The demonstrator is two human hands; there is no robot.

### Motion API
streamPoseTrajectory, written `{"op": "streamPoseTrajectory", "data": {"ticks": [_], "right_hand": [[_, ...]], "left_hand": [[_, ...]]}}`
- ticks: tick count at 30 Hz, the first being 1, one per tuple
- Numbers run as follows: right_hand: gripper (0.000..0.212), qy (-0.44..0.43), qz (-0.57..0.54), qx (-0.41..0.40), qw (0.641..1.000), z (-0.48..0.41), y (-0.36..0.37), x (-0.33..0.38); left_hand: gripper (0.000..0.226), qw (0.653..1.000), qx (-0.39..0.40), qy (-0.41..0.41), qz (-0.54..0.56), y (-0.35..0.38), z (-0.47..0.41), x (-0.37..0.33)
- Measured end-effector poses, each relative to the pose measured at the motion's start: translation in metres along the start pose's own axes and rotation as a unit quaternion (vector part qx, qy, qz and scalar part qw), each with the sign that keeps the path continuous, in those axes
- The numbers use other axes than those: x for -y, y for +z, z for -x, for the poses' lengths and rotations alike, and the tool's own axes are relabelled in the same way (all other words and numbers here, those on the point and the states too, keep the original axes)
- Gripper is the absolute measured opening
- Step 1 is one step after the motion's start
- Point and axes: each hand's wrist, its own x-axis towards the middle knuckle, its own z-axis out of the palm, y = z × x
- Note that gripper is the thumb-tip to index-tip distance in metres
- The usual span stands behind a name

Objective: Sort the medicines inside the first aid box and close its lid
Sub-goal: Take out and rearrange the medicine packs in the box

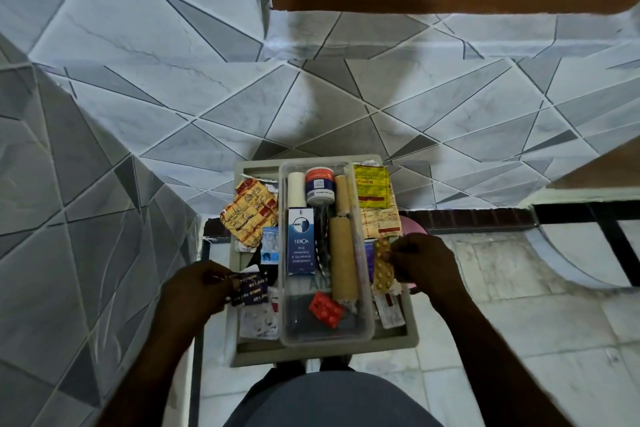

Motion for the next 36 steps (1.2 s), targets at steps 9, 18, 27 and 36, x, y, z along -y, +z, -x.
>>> {"op": "streamPoseTrajectory", "data": {"ticks": [9, 18, 27, 36], "right_hand": [[0.014, -0.121, -0.051, -0.031, 0.991, -0.003, 0.004, 0.049], [0.020, -0.188, 0.129, -0.065, 0.972, -0.030, 0.045, 0.065], [0.009, -0.211, 0.072, -0.059, 0.973, -0.027, 0.037, 0.048], [0.006, -0.190, 0.023, -0.076, 0.979, -0.030, 0.022, 0.031]], "left_hand": [[0.007, 0.993, -0.003, 0.107, 0.051, -0.002, 0.018, -0.052], [0.007, 0.988, 0.102, 0.114, -0.018, 0.061, 0.014, -0.056], [0.011, 0.984, 0.098, 0.139, -0.041, 0.081, -0.006, -0.054], [0.017, 0.975, 0.071, 0.057, 0.203, 0.093, -0.014, -0.064]]}}
